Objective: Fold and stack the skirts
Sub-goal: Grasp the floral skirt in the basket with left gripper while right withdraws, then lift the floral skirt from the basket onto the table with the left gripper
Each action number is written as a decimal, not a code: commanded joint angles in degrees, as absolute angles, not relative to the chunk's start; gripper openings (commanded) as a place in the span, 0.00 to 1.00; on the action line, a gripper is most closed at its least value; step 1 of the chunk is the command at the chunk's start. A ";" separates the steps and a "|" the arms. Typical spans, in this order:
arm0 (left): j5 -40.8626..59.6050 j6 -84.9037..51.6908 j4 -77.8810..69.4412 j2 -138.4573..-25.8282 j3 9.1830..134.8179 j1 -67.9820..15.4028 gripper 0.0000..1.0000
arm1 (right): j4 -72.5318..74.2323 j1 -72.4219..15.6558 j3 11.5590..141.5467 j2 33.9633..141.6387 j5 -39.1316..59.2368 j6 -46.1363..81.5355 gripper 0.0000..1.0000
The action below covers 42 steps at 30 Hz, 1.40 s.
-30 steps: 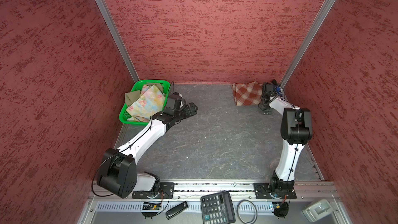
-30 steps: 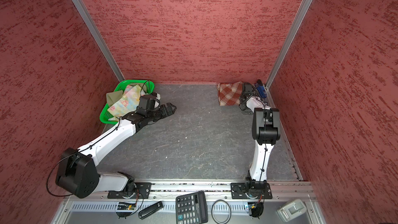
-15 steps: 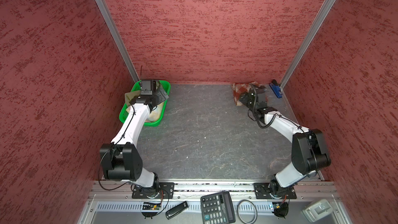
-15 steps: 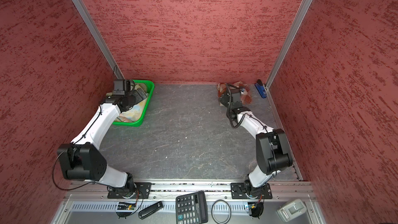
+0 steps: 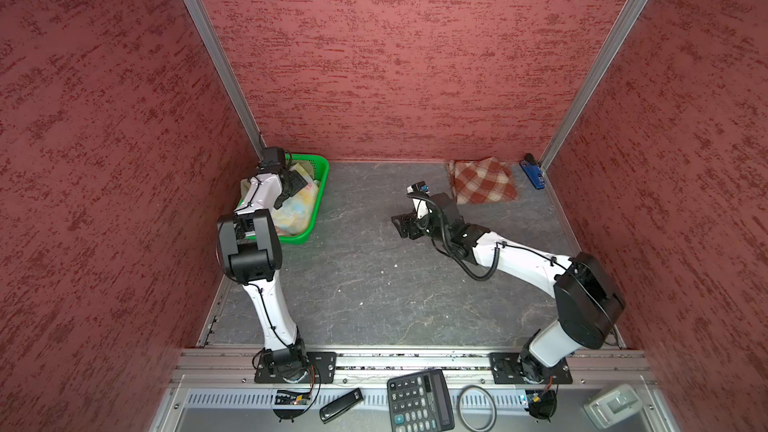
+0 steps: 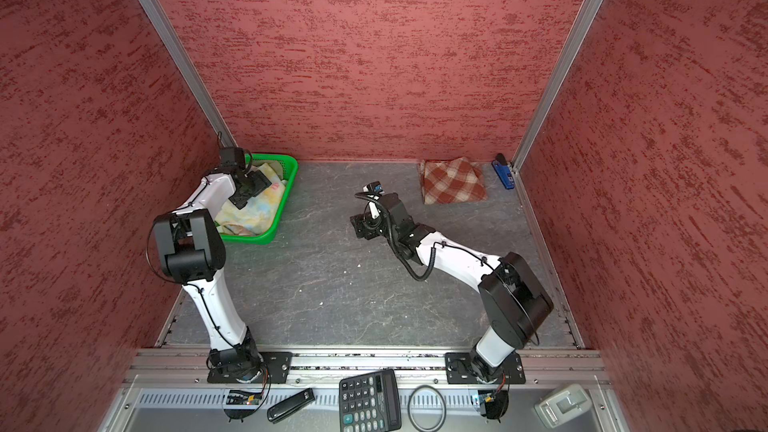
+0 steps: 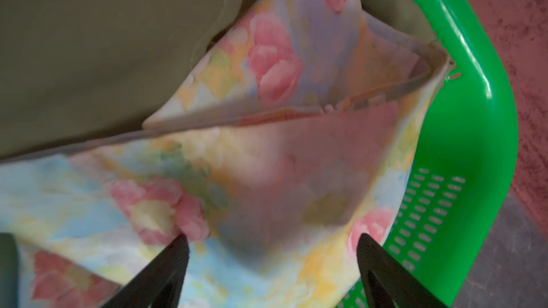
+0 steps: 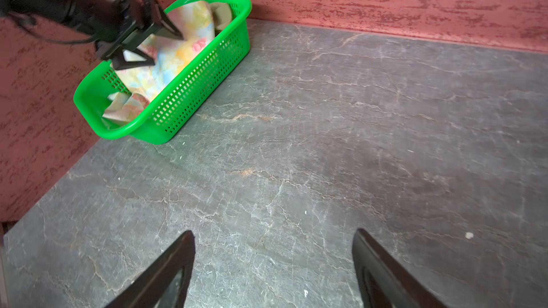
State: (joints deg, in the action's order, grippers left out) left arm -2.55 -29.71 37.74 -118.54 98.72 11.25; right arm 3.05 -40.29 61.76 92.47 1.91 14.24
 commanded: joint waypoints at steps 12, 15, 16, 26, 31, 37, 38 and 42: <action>2.88 -26.37 37.66 -114.92 105.09 12.39 0.00 | -0.43 -38.52 61.78 83.94 -4.57 13.16 0.81; 3.58 -25.67 36.65 -109.78 104.23 12.05 0.00 | 0.20 -36.91 59.84 81.40 -3.34 15.46 0.80; 3.99 -25.38 36.62 -107.98 103.86 11.83 0.00 | 0.27 -36.43 59.16 80.60 -3.16 16.34 0.80; 3.14 -19.07 37.62 -94.35 102.57 5.05 0.00 | 1.14 -31.86 55.46 77.41 -3.00 20.62 0.78; 5.06 -16.83 36.48 -87.48 104.87 -0.35 0.00 | 0.04 -26.39 54.41 75.16 -1.38 25.43 0.79; 4.56 -12.83 37.43 -81.45 111.54 -11.68 0.00 | -3.07 -22.62 55.09 69.71 -2.60 26.19 0.81; 5.01 -12.72 37.63 -80.84 112.24 -13.28 0.00 | -3.55 -22.37 55.19 68.88 -3.03 26.01 0.81; 7.35 -14.38 38.26 -78.56 113.58 -18.93 0.00 | -6.62 -21.47 56.13 65.49 -5.46 25.67 0.82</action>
